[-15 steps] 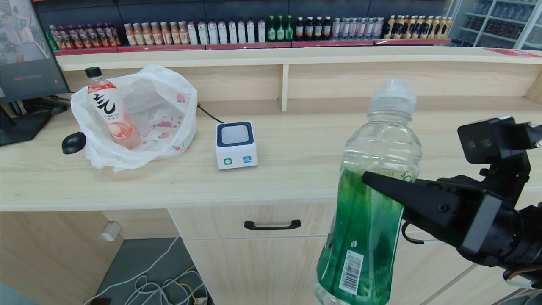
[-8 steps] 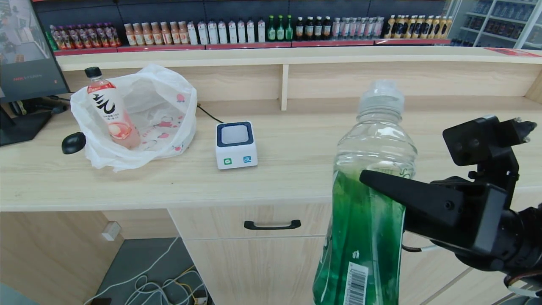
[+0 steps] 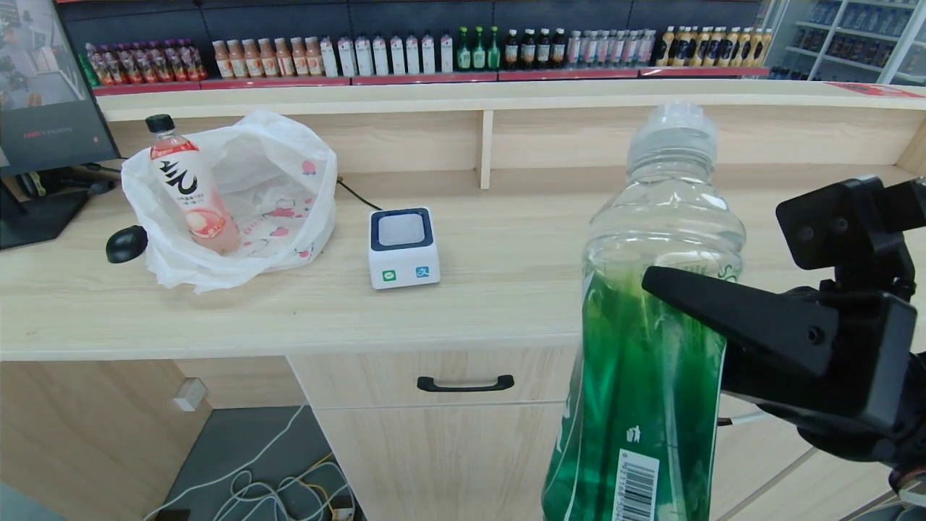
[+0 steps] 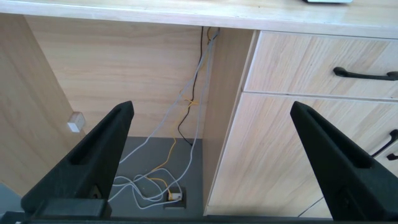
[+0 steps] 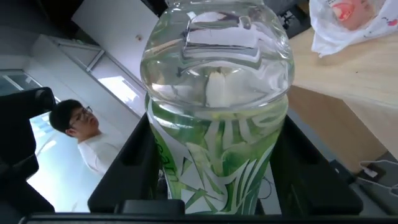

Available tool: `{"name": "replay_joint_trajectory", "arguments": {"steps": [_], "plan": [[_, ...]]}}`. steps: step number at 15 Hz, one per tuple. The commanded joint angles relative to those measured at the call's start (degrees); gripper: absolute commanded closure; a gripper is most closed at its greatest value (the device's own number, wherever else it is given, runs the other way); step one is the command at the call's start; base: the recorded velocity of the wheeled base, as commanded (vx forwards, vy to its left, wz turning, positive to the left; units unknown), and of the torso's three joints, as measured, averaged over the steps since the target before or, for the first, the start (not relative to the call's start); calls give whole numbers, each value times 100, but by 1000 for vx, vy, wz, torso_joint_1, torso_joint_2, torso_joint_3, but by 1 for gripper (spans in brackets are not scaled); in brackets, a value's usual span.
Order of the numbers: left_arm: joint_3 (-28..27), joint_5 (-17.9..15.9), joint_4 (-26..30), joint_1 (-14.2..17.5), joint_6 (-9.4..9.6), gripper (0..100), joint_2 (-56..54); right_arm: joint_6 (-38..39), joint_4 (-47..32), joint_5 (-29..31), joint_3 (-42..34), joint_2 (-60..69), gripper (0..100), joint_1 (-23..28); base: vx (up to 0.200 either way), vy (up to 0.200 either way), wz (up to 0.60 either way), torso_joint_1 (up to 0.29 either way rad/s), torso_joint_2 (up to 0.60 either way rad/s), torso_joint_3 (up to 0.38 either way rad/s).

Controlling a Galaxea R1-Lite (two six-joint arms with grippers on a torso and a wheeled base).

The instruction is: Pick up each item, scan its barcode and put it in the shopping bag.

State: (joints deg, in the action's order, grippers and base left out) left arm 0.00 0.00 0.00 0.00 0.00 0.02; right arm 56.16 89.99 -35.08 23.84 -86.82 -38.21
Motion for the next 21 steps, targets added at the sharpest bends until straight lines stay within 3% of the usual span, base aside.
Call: {"name": "replay_joint_trajectory", "arguments": {"steps": [1,21], "plan": [[0,0,0,0,0,0,-2,0,1,2,68,-72,100,94,0,0,0,0,0,0],[0,0,0,0,0,0,-2,-9,1,-7,279,7,100,164,0,0,0,0,0,0]]}}
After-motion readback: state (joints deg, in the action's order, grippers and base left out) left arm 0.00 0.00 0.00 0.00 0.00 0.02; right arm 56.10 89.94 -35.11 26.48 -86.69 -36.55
